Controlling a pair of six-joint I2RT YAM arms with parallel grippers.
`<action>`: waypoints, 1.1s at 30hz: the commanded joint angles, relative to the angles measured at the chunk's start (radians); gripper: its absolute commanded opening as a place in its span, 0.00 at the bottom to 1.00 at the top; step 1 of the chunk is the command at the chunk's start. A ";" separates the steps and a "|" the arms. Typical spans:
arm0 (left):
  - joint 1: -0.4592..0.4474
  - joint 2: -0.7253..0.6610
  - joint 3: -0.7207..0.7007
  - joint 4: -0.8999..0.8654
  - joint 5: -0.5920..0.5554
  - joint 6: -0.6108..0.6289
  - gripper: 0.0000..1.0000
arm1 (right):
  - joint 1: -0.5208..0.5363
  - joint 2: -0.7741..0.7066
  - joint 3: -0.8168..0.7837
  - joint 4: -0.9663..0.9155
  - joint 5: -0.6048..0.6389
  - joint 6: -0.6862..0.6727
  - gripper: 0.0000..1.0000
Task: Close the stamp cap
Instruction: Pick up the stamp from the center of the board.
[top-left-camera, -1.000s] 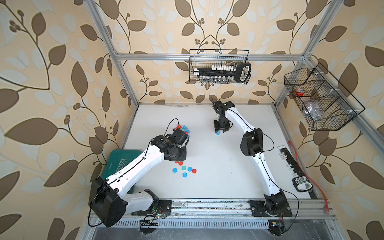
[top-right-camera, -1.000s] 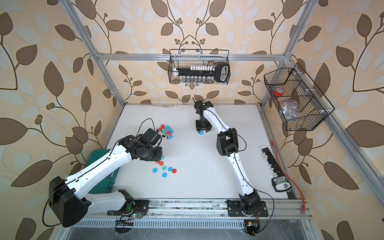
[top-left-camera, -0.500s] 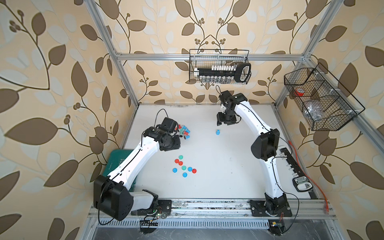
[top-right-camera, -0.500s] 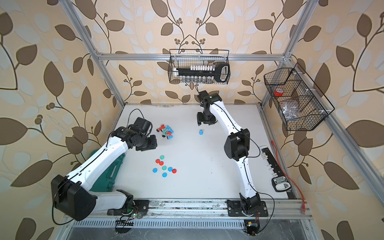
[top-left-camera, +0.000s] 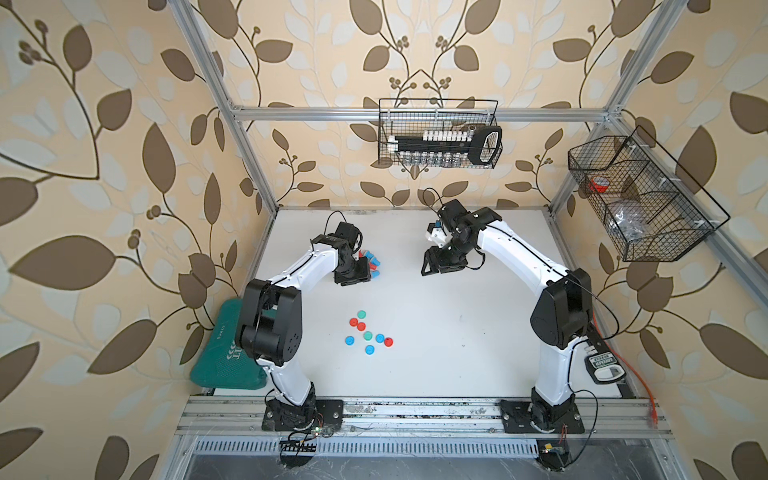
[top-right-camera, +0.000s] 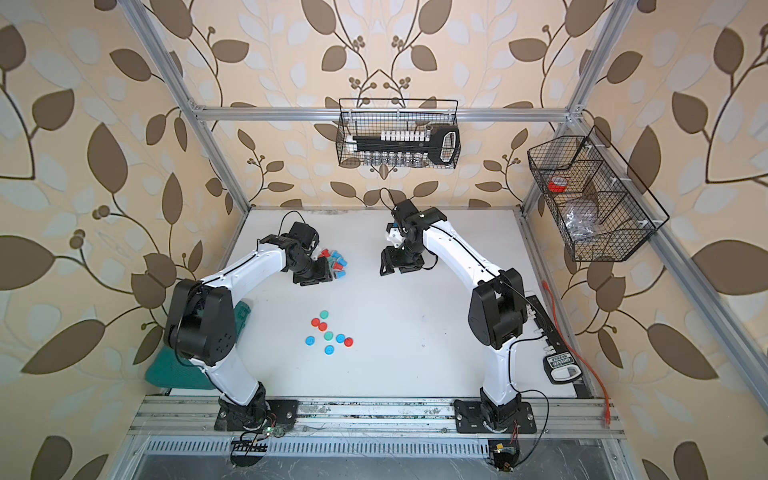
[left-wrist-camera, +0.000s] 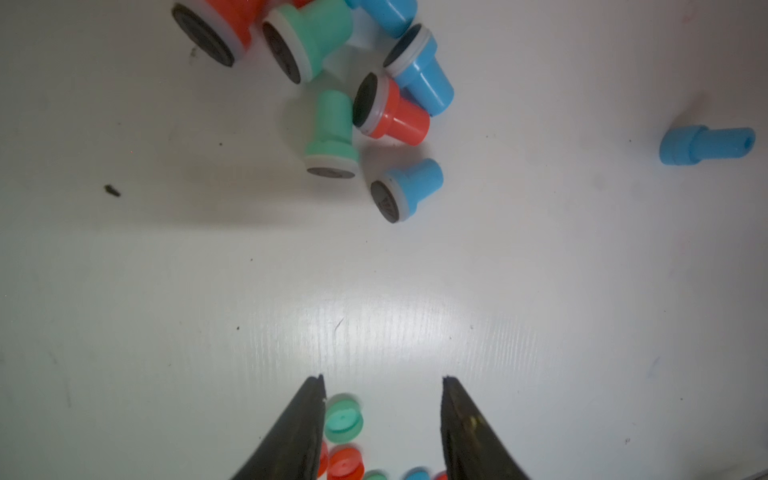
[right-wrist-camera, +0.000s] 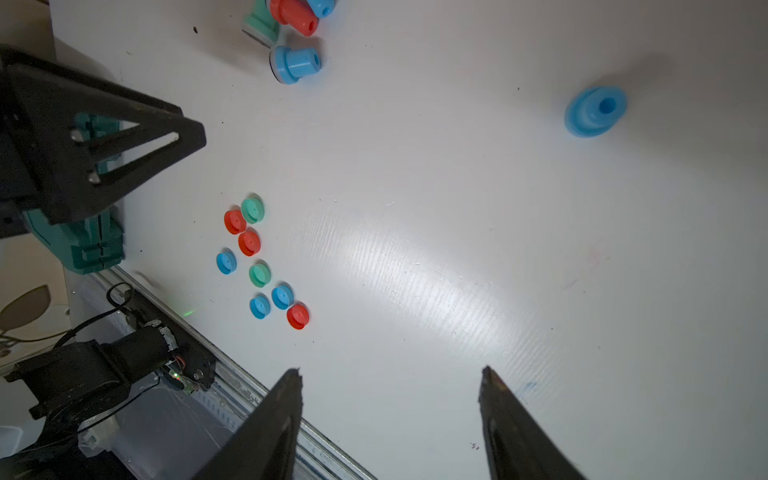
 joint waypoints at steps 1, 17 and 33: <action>0.000 0.061 0.067 0.060 0.014 0.092 0.50 | -0.009 -0.033 -0.024 0.035 -0.045 -0.020 0.63; -0.003 0.247 0.200 0.078 -0.039 0.193 0.50 | -0.065 -0.047 -0.074 0.058 -0.089 -0.019 0.63; -0.060 0.282 0.232 0.057 -0.068 0.213 0.49 | -0.106 -0.074 -0.137 0.089 -0.111 -0.012 0.62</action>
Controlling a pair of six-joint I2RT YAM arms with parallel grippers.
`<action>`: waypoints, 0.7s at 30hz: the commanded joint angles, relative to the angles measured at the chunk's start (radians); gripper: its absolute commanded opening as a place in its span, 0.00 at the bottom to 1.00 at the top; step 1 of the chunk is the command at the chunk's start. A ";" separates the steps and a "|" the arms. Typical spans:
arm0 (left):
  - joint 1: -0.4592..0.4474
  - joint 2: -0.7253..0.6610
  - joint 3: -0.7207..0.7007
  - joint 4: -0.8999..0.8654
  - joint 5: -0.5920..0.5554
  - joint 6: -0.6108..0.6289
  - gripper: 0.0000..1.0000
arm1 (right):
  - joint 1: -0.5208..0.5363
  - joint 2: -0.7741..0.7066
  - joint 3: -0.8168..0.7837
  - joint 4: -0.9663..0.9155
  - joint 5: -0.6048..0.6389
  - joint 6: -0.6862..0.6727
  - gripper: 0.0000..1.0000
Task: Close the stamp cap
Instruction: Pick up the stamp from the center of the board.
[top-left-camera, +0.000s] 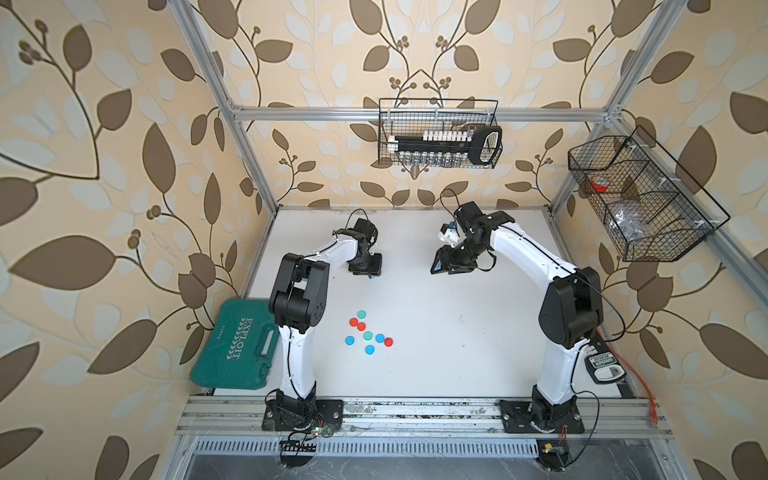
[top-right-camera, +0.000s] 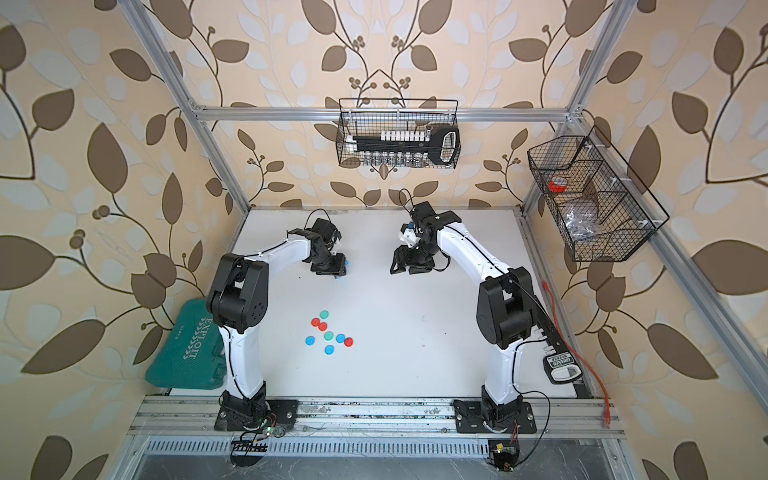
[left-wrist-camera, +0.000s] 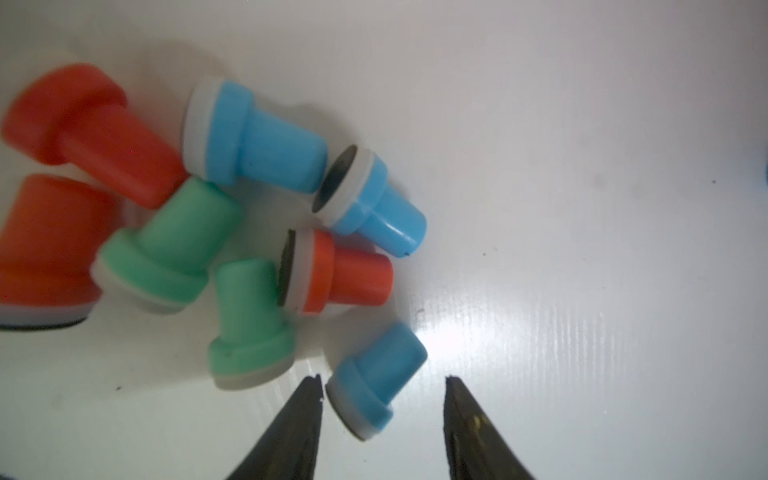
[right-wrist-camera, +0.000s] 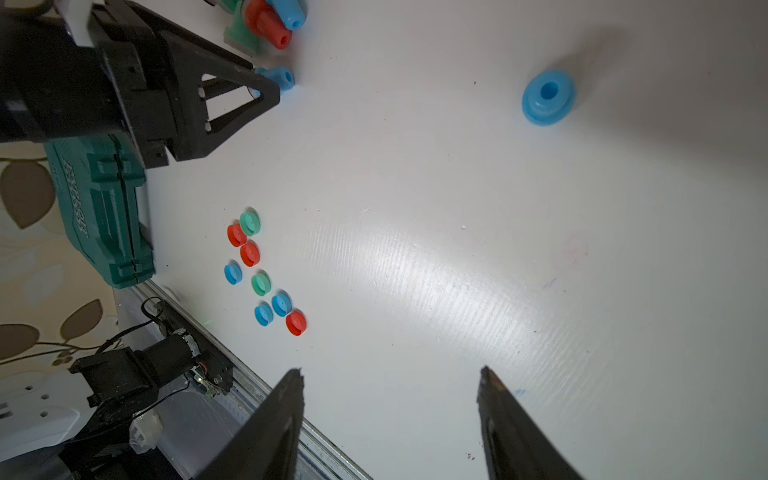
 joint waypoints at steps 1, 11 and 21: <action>-0.012 0.006 0.037 -0.016 -0.021 0.025 0.49 | -0.005 -0.042 -0.026 0.007 -0.021 -0.004 0.62; -0.018 0.033 0.044 -0.023 -0.026 0.032 0.48 | -0.028 -0.072 -0.085 0.027 -0.031 0.002 0.62; -0.038 0.030 0.014 -0.022 -0.026 0.042 0.45 | -0.043 -0.081 -0.100 0.040 -0.047 0.016 0.61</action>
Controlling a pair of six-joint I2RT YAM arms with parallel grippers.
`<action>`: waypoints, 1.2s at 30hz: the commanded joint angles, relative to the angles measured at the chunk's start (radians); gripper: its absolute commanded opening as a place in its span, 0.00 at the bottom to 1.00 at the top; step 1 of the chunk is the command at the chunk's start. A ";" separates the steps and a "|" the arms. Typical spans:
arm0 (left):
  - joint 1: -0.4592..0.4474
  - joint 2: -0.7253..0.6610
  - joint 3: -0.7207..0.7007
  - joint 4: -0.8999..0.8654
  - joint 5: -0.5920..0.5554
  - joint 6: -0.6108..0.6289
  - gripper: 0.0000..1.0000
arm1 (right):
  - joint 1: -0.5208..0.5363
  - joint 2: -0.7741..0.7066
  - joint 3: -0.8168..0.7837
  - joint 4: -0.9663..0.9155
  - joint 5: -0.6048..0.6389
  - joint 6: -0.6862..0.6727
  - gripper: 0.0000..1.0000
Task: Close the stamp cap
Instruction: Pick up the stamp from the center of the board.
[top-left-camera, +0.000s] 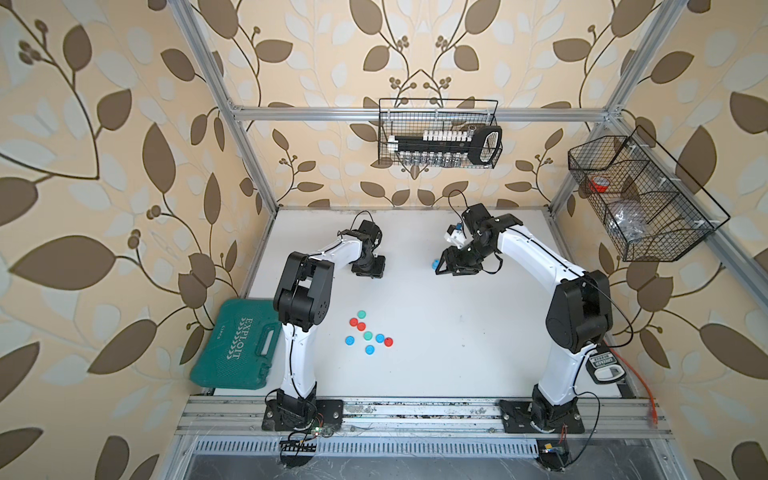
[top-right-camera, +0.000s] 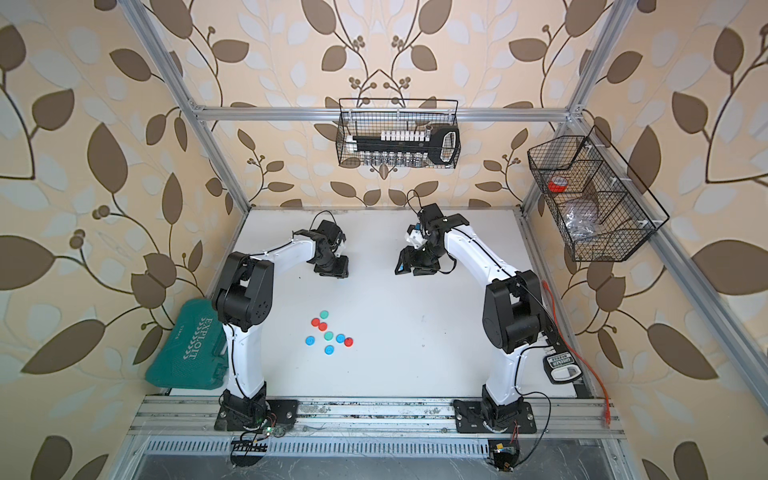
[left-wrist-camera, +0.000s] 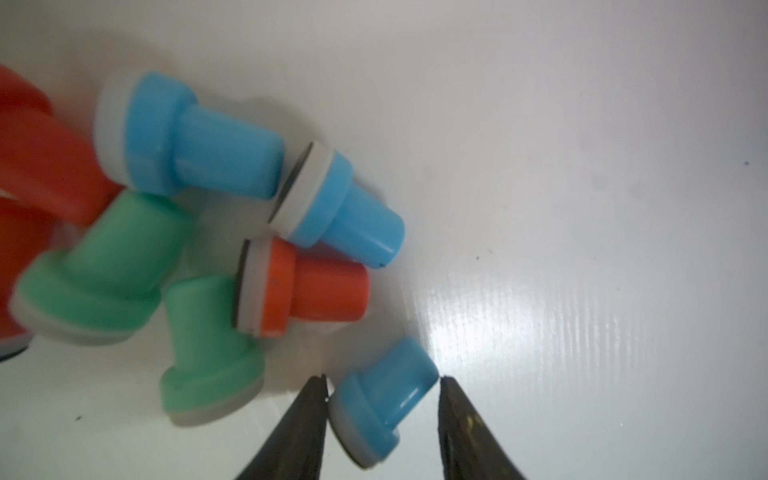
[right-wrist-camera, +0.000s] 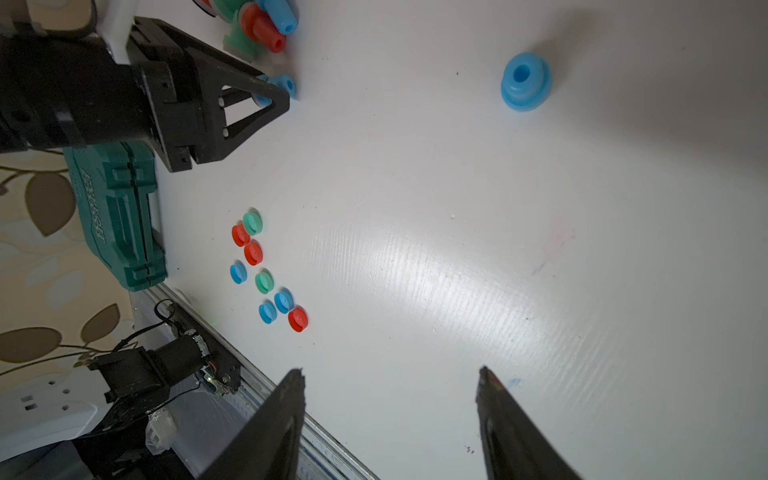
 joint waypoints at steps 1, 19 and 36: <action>-0.013 -0.006 -0.009 -0.016 -0.013 0.020 0.44 | -0.004 -0.033 -0.023 0.007 -0.019 0.008 0.61; -0.034 -0.031 -0.077 -0.003 -0.022 0.015 0.33 | -0.012 -0.058 -0.070 0.022 -0.020 0.018 0.61; -0.109 -0.304 -0.221 -0.039 -0.025 -0.007 0.28 | -0.043 -0.105 -0.039 -0.031 -0.204 -0.006 0.63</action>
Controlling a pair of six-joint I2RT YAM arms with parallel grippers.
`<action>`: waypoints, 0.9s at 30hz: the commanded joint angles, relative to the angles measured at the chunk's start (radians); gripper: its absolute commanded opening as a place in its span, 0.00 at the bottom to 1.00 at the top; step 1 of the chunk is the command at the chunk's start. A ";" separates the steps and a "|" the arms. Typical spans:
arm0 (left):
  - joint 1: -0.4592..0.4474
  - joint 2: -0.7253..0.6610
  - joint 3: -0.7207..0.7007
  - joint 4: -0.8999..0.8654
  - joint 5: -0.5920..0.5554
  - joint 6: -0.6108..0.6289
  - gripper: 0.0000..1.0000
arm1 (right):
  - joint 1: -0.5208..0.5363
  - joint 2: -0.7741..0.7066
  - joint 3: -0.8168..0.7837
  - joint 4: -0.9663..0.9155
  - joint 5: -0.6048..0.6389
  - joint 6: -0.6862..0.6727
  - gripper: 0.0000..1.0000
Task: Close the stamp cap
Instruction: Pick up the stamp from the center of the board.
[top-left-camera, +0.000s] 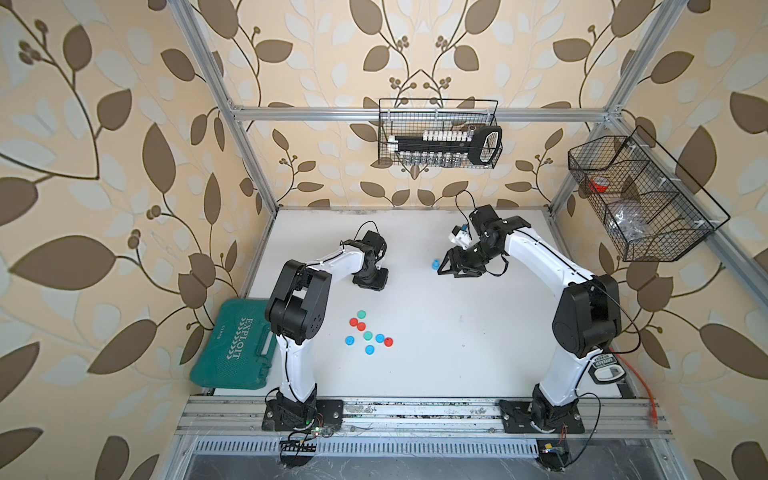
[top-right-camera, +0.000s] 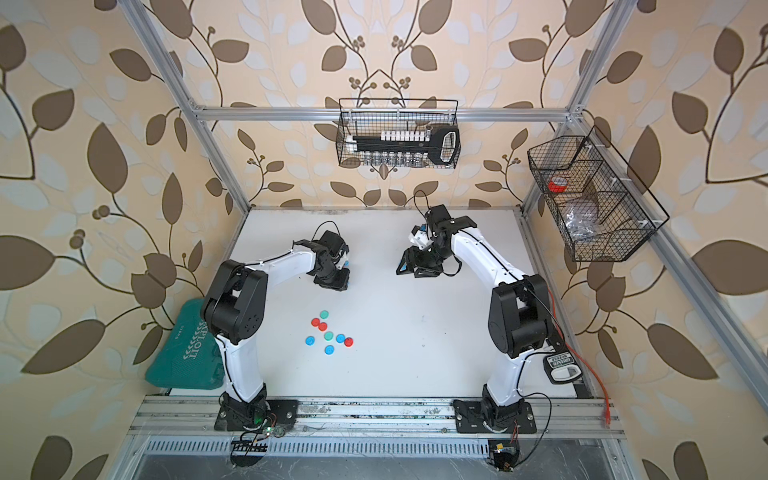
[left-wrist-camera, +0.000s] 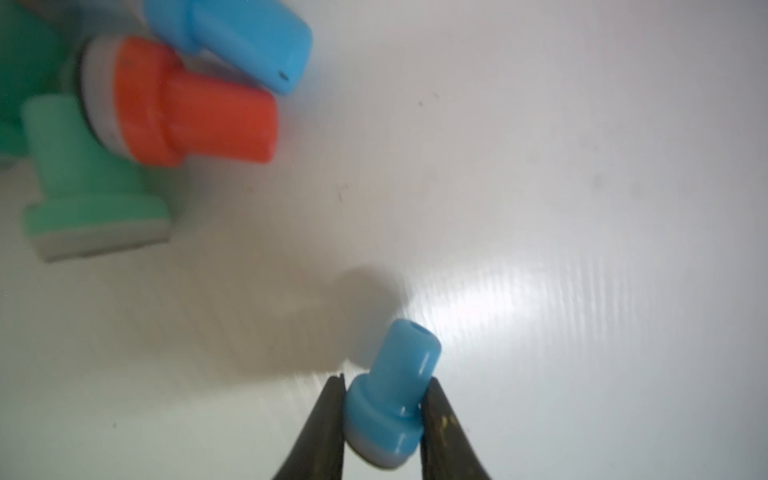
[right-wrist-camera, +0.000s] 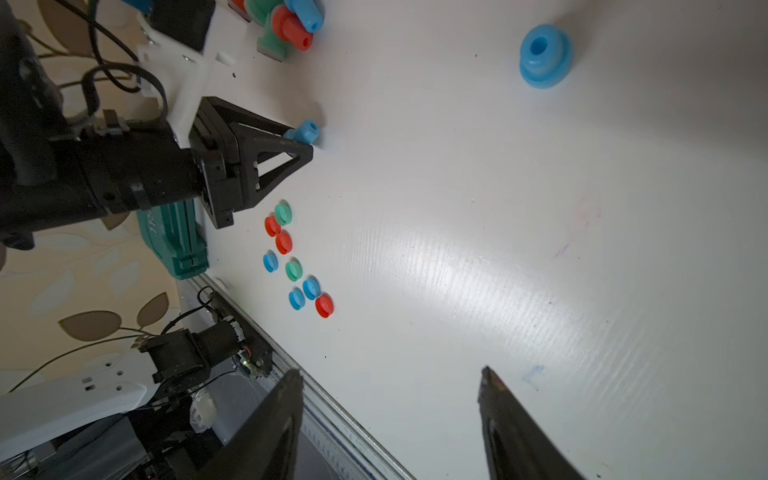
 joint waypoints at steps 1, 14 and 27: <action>-0.045 -0.175 -0.048 -0.043 -0.003 -0.014 0.29 | -0.003 -0.053 0.014 -0.046 -0.120 -0.022 0.63; -0.289 -0.615 -0.213 -0.107 -0.017 -0.161 0.32 | 0.087 -0.210 -0.251 0.076 -0.351 0.056 0.63; -0.498 -0.663 -0.195 -0.150 -0.130 -0.266 0.32 | 0.184 -0.162 -0.295 0.265 -0.436 0.185 0.57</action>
